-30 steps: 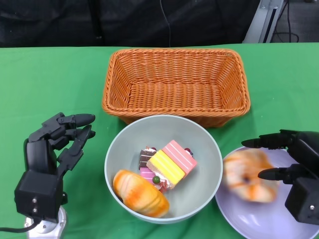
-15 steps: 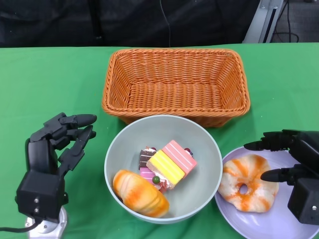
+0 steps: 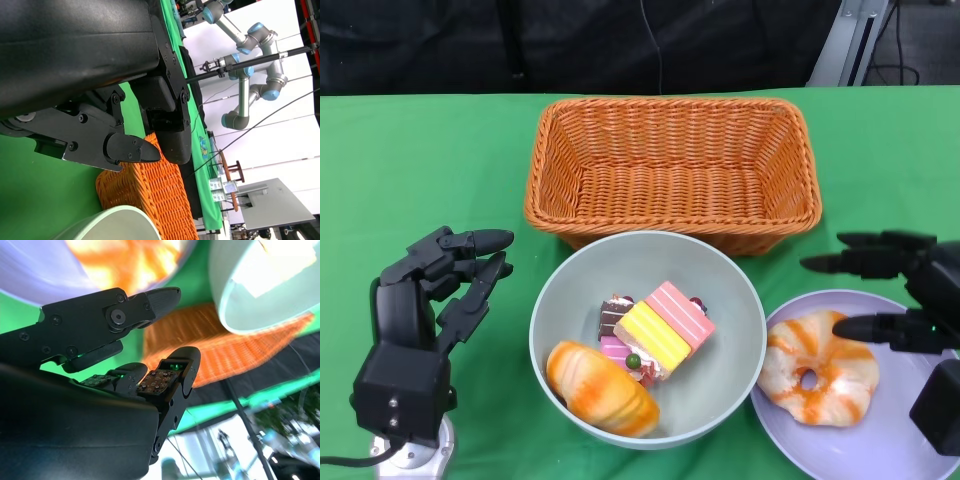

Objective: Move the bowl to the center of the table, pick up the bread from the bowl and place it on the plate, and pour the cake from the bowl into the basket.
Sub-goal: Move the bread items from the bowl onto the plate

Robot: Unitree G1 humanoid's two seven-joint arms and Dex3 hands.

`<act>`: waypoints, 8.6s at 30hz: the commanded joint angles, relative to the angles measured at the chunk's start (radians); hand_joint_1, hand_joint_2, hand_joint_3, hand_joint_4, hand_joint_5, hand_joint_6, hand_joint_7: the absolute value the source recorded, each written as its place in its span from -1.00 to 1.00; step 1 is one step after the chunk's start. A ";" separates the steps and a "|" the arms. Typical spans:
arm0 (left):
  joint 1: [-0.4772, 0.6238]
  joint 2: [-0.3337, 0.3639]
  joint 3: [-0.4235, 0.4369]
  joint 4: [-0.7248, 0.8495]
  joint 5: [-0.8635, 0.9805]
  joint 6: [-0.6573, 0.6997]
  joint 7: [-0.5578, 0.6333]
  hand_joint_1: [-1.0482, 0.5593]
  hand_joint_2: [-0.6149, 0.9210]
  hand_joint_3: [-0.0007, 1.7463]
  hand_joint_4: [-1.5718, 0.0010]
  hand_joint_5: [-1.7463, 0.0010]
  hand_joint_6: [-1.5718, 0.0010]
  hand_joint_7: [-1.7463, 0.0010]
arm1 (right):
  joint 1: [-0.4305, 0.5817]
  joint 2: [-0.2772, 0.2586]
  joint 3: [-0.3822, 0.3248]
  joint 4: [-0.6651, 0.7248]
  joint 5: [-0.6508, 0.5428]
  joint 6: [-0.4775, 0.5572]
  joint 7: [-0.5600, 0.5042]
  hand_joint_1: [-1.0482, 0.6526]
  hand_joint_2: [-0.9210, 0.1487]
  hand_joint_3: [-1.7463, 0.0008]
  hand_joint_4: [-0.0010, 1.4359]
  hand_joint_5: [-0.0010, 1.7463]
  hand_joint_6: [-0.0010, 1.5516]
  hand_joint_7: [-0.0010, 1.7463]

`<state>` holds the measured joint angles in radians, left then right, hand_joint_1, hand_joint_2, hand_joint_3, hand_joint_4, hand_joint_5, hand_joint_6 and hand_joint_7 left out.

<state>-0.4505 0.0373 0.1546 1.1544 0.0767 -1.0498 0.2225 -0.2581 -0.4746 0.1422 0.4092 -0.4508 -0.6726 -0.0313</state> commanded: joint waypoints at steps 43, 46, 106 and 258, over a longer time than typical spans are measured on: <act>0.020 -0.008 -0.034 -0.068 0.073 0.002 0.110 0.05 1.00 -0.76 -0.13 0.03 -0.29 0.38 | 0.059 0.134 0.107 -0.453 0.036 0.176 0.253 -0.55 -0.99 0.99 0.28 -0.88 0.03 -0.99; 0.021 -0.007 -0.033 -0.072 0.077 0.006 0.115 0.05 1.00 -0.76 -0.12 0.04 -0.28 0.37 | 0.061 0.155 0.138 -0.464 -0.007 0.206 0.248 -0.54 -0.97 1.00 0.28 -0.89 0.03 -1.00; 0.054 0.014 0.035 -0.186 -0.179 0.092 -0.333 -0.06 1.00 -0.74 -0.17 0.05 -0.34 0.48 | 0.006 0.313 0.350 -0.548 -0.277 0.600 0.294 -0.71 -1.00 0.92 0.07 -0.98 -0.51 -1.00; 0.055 -0.034 0.067 -0.241 -0.132 0.016 -0.174 0.04 1.00 -0.65 -0.16 -0.02 -0.29 0.41 | -0.128 0.382 0.529 -0.293 -0.284 0.743 0.400 -0.09 -1.00 0.92 0.10 0.39 -0.17 -0.98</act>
<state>-0.4024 -0.0038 0.2165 0.9236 -0.0482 -1.0158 0.0379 -0.4171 -0.0903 0.6606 0.0818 -0.7524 0.0707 0.3624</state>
